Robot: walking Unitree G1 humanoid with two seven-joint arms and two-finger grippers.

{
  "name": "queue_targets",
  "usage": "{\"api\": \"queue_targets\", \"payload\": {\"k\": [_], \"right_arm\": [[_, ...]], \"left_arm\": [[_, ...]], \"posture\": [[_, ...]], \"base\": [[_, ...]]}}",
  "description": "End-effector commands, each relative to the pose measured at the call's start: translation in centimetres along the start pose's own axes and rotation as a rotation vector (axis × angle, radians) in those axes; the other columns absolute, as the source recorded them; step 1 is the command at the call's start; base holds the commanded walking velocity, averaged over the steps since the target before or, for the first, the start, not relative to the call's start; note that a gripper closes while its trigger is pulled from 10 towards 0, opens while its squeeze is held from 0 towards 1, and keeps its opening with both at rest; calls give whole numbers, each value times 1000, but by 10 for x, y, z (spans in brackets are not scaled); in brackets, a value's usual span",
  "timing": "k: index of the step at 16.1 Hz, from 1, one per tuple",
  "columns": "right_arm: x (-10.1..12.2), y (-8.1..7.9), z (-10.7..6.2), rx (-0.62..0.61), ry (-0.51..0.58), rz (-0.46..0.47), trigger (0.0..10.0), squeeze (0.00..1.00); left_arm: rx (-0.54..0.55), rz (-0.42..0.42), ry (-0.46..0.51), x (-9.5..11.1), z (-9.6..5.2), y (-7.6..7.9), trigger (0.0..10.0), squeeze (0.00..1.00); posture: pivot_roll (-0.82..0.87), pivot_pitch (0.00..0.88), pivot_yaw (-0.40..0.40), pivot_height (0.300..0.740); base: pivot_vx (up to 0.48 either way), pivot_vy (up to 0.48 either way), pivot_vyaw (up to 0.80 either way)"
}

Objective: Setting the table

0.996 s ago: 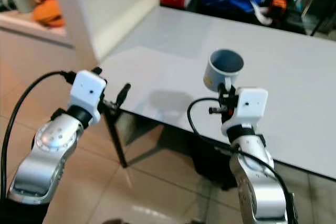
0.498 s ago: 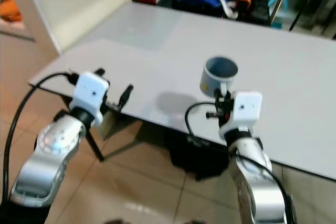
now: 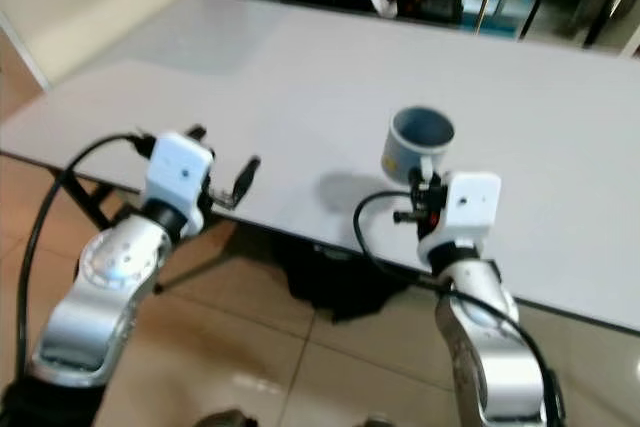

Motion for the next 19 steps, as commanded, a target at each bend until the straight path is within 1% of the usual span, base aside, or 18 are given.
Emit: {"api": "queue_targets", "payload": {"k": [1, 3, 5, 10, 12, 19], "right_arm": [[3, 0, 1, -2, 4, -2, 10000, 0], [2, -1, 2, -3, -1, 3, 10000, 0], [4, -2, 3, 3, 4, 7, 10000, 0], [7, -9, 4, 48, 21, -10, 10000, 0], [7, -11, 5, 52, 23, -3, 10000, 0], [10, -10, 8, 51, 33, -4, 10000, 0]], "left_arm": [[-1, -11, 22, 7, 1, -1, 10000, 0], [-2, 10, 15, 5, 0, -3, 10000, 0], [-9, 14, 19, 6, 0, -3, 10000, 0], [-17, 13, 19, 6, 1, -2, 10000, 0], [-18, 19, 19, 6, 0, -3, 10000, 0], [-27, 21, 20, 7, 2, -2, 10000, 0]], "posture": [[19, 82, 37, 740], [19, 83, 38, 740], [19, 83, 39, 740], [20, 76, 34, 740], [24, 75, 33, 740], [21, 68, 35, 740]], "base": [[0, 0, 0], [0, 0, -656], [276, 0, -791], [297, 0, 0], [283, 0, 0], [280, 0, 0]]}}
Point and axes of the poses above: a point about 5 cm out from each wrist's last joint towards the gripper, its own z axis pointing out of the wrist towards the gripper, its own x axis along the axis of the wrist's last joint, y = z × x, the point moved 5 cm from there along z, pointing out of the wrist towards the gripper, and after that the axes turned 14 degrees about -z, right-handed, at the moved point
